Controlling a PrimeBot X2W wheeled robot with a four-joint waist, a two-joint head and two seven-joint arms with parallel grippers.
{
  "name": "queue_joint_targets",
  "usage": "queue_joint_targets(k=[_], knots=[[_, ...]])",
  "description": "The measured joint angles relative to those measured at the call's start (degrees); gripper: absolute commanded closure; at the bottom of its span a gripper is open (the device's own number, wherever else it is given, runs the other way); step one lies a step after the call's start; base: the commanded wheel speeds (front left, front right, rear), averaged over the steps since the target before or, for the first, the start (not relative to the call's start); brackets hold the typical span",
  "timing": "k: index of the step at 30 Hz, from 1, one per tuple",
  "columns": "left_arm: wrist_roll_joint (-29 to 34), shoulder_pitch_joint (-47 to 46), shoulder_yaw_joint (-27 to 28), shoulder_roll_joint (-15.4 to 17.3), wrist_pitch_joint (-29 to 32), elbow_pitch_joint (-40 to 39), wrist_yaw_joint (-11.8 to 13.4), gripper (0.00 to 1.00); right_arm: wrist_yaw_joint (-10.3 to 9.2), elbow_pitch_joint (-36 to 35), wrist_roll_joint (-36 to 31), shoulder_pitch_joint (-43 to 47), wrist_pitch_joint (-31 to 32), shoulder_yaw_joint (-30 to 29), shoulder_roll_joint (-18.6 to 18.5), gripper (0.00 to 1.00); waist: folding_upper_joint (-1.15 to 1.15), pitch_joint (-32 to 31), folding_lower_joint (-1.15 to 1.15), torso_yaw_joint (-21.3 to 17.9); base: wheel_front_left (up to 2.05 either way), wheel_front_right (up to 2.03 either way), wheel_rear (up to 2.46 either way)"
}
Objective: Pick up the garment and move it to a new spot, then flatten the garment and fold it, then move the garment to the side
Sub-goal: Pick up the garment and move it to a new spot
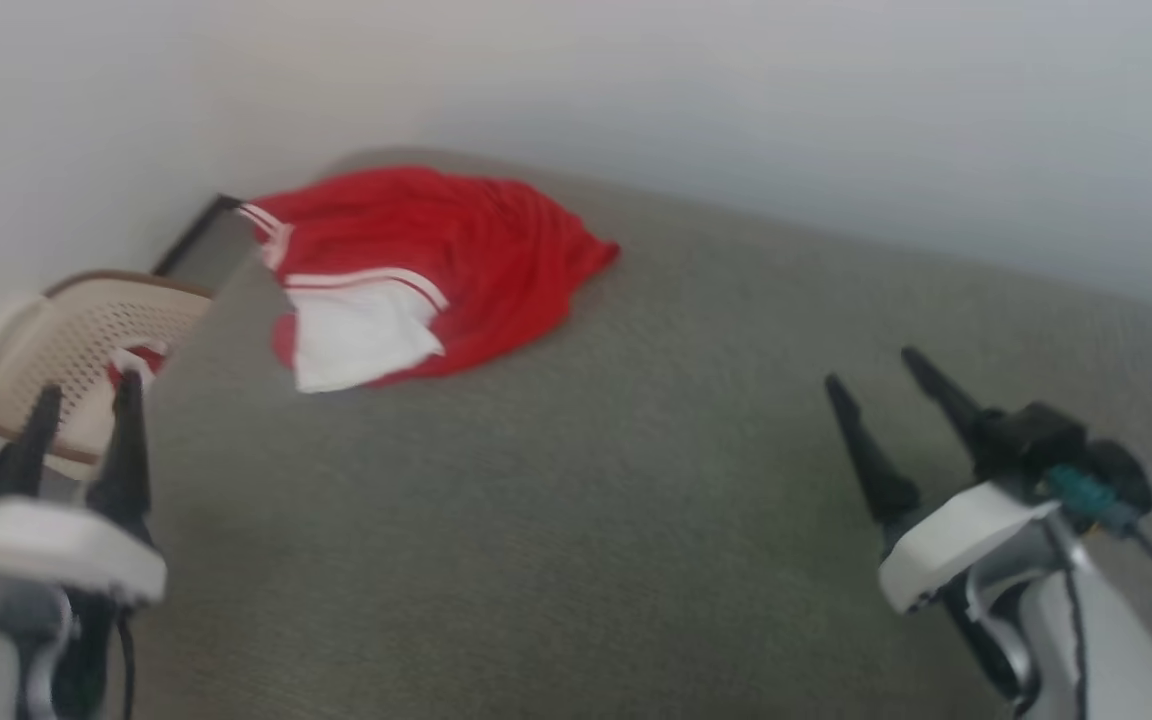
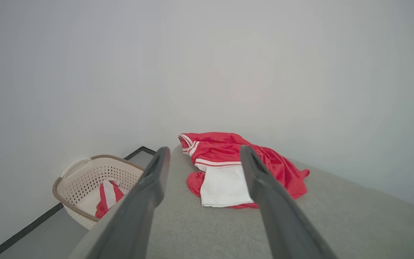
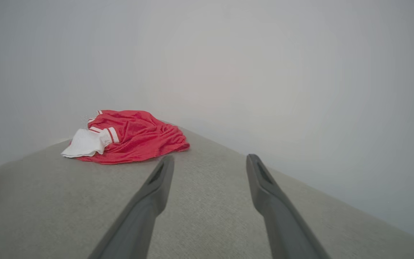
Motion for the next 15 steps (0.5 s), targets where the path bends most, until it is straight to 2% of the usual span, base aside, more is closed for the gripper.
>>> queue_joint_targets(k=[5, 15], knots=[[-1.4, -11.7, -0.8, 3.3, 1.8, 9.6, -2.8, 0.0, 0.01, -5.4, -1.2, -1.5, 2.9, -1.7, -2.4, 0.0, 0.0, 6.5, 0.0, -3.2, 0.0, 0.0, 0.0], [-2.8, -31.3, -5.0, 6.3, 6.3, 28.7, -5.4, 0.0, 0.01, -13.7, -2.1, -4.4, 6.5, -3.5, -5.6, 0.0, 0.0, 18.3, 0.0, -8.0, 0.0, 0.0, 0.0]])
